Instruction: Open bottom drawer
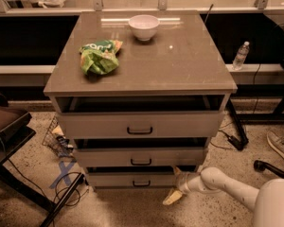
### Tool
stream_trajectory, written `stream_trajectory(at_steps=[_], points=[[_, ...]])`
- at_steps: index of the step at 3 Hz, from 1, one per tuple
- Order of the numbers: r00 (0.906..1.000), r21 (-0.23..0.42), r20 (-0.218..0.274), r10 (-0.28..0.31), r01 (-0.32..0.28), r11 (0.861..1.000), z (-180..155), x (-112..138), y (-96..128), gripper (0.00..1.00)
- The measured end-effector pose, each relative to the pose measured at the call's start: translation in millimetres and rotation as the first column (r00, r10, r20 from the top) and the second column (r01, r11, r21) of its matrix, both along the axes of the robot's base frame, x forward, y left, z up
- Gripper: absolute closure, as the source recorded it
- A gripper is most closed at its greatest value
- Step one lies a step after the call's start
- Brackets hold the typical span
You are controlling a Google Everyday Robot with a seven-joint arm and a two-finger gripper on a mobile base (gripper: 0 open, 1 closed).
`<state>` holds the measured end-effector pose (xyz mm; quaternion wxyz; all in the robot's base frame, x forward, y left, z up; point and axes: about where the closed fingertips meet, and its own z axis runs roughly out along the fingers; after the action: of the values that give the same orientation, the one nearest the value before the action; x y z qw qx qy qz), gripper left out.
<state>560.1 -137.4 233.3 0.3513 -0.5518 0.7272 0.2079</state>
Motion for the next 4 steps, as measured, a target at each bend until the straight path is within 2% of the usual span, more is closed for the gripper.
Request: stream_trajectory(at_steps=[2, 3, 4], points=[[0.9999, -0.038, -0.012, 0.006, -0.006, 0.999, -13.7, 0.9, 8.3, 0.0], [0.9996, -0.057, -0.024, 0.017, -0.018, 0.998, -24.7, 1.0, 11.9, 0.17], [0.9991, -0.07, -0.035, 0.024, -0.026, 0.997, -33.7, -0.6, 14.5, 0.48]])
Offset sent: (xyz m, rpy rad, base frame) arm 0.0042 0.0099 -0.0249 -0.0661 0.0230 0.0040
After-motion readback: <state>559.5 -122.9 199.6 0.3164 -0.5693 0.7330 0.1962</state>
